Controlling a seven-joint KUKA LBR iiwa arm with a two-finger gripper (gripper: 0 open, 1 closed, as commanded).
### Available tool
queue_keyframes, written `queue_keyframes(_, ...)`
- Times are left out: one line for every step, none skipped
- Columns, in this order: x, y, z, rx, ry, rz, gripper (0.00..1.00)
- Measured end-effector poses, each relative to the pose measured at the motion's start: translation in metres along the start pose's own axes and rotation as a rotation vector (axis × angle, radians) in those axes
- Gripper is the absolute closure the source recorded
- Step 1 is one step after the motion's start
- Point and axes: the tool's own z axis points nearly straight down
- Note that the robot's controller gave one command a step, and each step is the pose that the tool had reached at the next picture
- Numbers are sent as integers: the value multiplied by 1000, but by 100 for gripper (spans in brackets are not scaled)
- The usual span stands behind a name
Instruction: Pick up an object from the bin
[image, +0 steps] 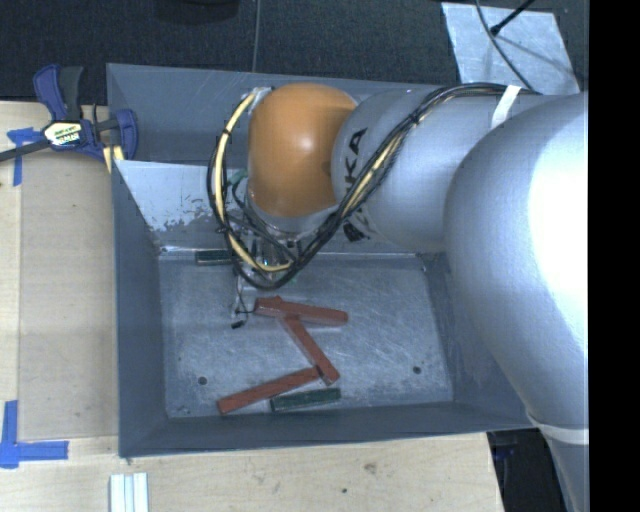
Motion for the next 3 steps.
queue_keyframes(7,-17,16,0,-6,-171,0)
queue_keyframes(84,-73,57,1,-4,-303,0)
queue_keyframes(72,-91,56,0,-13,-570,0)
